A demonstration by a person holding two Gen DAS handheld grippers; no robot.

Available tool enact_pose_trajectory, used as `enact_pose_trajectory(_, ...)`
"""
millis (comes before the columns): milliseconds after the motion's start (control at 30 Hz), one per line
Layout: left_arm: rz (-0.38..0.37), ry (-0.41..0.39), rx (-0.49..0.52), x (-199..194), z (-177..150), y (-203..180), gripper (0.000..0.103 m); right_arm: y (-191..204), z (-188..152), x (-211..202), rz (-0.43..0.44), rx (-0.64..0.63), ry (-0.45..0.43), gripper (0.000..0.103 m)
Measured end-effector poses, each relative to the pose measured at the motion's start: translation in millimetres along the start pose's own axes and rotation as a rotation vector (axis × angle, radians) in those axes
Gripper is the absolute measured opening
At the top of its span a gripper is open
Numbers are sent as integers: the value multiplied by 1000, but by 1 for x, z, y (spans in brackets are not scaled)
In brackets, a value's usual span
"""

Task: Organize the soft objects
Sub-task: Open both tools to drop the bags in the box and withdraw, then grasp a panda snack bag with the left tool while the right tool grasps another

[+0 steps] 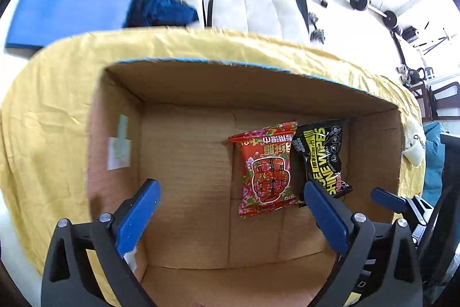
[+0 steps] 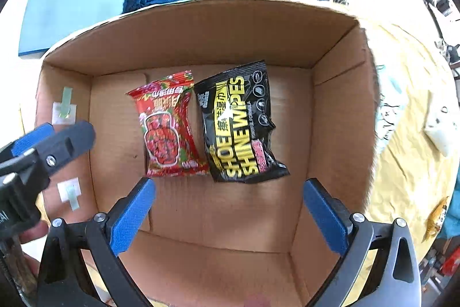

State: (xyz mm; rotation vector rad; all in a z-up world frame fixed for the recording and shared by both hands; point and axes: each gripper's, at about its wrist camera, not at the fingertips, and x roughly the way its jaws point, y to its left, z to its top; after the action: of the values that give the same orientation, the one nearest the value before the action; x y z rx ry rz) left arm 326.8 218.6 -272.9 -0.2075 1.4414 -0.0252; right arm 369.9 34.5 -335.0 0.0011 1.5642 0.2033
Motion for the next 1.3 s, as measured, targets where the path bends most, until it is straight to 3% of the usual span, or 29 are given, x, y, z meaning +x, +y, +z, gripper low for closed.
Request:
enact_pose_trajectory(167, 2, -77, -1, -15, -12, 4, 103, -2, -19, -23, -8, -13, -55, 103)
enact_pose_trajectory(333, 89, -156, 31, -33, -32, -8, 103, -8, -48, -55, -33, -15, -133, 103)
enact_pose_trajectory(433, 96, -189, 25, -50, -44, -6, 103, -11, -63, -74, -22, -19, -171, 103)
enact_pose_trajectory(1000, 115, -263, 14, -112, -102, -39, 103, -17, -130, -157, 78, -104, -308, 103)
enact_pose_trajectory(1167, 96, -285, 9, -126, -111, -65, 103, -50, -141, -171, 132, -63, -308, 103)
enact_pose_trajectory(1300, 60, -282, 44, -130, -111, -102, 103, -110, -150, -180, 132, 20, -307, 103)
